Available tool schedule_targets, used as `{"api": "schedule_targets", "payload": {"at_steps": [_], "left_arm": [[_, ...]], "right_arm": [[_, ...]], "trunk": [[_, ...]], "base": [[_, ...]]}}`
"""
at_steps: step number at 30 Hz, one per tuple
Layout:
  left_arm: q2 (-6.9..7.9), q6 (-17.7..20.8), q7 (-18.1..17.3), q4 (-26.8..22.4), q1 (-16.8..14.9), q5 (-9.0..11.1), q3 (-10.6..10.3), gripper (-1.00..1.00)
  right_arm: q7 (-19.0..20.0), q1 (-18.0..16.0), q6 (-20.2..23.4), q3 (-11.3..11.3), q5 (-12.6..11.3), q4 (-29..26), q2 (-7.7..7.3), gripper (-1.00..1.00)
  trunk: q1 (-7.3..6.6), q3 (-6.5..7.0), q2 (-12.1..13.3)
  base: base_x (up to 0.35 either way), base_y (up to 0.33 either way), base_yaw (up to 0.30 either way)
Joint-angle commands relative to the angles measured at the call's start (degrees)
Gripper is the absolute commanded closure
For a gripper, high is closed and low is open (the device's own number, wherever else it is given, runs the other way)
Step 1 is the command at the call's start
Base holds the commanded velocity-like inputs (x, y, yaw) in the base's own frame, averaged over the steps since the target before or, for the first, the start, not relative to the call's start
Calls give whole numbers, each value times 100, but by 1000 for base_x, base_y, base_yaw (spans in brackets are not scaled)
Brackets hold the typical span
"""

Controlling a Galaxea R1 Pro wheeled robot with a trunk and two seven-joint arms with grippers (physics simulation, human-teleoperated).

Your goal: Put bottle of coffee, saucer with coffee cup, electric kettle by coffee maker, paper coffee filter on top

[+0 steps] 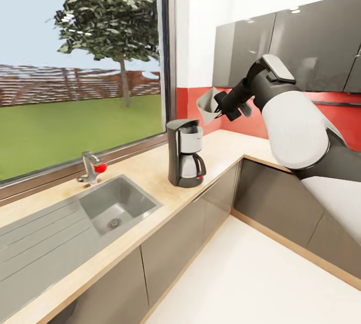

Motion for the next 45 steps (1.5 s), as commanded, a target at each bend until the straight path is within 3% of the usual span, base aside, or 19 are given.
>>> {"api": "schedule_targets", "payload": {"at_steps": [1,16,45], "left_arm": [[-1,20,-3,-6,2,14,44,-100],[5,27,-3,-6,2,37,52,-100],[67,18,-3,-6,2,21,53,-100]], "right_arm": [[-44,3,24,-10,-28,-14,1,100],[-44,33,17,-10,-8,-9,0,100],[-27,342,15,-10,-1,-15,-5,100]], "trunk": [[3,1,-1],[3,-20,-1],[3,-76,-1]], "base": [[175,-245,18],[191,-202,114],[153,63,41]]}}
